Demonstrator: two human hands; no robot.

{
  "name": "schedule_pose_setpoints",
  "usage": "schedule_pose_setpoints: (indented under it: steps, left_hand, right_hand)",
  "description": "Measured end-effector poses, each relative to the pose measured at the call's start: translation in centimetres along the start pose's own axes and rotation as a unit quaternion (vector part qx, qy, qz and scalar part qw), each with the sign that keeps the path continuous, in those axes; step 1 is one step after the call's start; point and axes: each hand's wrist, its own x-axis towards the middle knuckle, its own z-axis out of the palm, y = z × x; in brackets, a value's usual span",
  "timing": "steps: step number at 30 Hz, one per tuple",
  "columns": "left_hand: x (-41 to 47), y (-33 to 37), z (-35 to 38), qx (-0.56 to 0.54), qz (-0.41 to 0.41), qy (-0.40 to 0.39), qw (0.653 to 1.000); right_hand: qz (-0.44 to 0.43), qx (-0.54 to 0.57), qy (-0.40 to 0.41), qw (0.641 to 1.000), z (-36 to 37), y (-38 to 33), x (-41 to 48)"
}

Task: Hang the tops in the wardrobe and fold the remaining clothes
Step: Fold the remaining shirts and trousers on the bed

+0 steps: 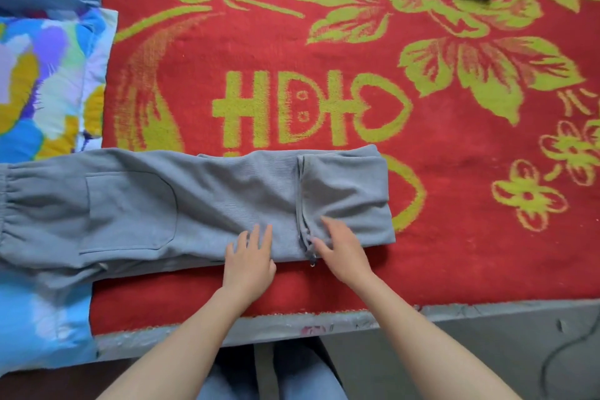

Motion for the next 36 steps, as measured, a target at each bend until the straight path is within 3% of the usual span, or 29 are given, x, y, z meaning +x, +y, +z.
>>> schedule_pose_setpoints:
  steps: [2,4,6,9,11,16,19,21,24,26,28,29,30,32,34,36]
  left_hand:
    - [0.3,0.6,0.4,0.012,0.032,0.014,0.999]
    - [0.5,2.1,0.2,0.018,0.092,0.019,0.995]
    - [0.9,3.9,-0.1,0.002,0.14,0.009,0.99]
    - [1.8,5.5,-0.2,0.019,0.141,-0.067,0.988]
    - [2.3,5.7,-0.3,0.023,0.123,-0.095,0.988]
    - [2.9,7.0,-0.9,-0.035,0.115,-0.094,0.988]
    - [4.1,10.1,-2.2,-0.118,0.129,-0.088,0.981]
    - [4.9,12.1,-2.7,-0.162,0.143,-0.133,0.967]
    - [5.3,12.7,-2.8,-0.183,0.129,-0.186,0.957]
    - [5.0,11.3,-3.2,-0.195,0.123,-0.151,0.961]
    - [4.4,9.2,-3.7,-0.298,0.095,-0.118,0.942]
    - [4.2,7.9,-3.8,-0.396,0.053,-0.112,0.91]
    - [4.0,6.4,-3.9,-0.508,-0.01,-0.108,0.855]
    - [3.8,3.5,-4.2,-0.713,-0.14,-0.094,0.681]
    - [3.9,0.3,-4.5,-0.825,-0.211,-0.059,0.52]
    - [4.0,-2.5,-4.1,-0.872,-0.239,-0.025,0.427]
  right_hand:
    - [0.022,0.017,0.129,0.991,-1.4,1.2,0.2]
    - [0.102,-0.025,0.179,0.978,-2.9,3.1,0.6]
    - [0.202,-0.026,0.179,0.962,-4.4,5.0,1.5]
    - [0.275,0.199,0.114,0.934,-5.2,7.2,3.0]
    - [0.287,0.307,0.105,0.901,-5.3,8.0,3.4]
    - [0.216,0.269,0.236,0.908,-8.9,7.1,4.1]
    - [0.188,0.277,0.348,0.876,-12.4,6.1,3.9]
    - [0.215,0.302,0.366,0.854,-13.4,6.1,3.2]
    - [0.252,0.183,0.327,0.892,-13.2,5.3,2.0]
    - [0.23,0.139,0.325,0.907,-13.0,3.1,1.6]
    - [0.181,0.097,0.355,0.912,-12.3,0.4,1.5]
    - [0.134,0.064,0.384,0.911,-11.7,-1.0,1.5]
    - [0.067,0.034,0.405,0.911,-10.6,-2.5,1.4]
    - [-0.061,-0.005,0.393,0.917,-7.4,-5.7,0.9]
    - [-0.16,-0.069,0.277,0.945,-4.2,-8.1,0.1]
    - [-0.178,-0.174,0.07,0.966,-1.2,-9.2,-0.6]
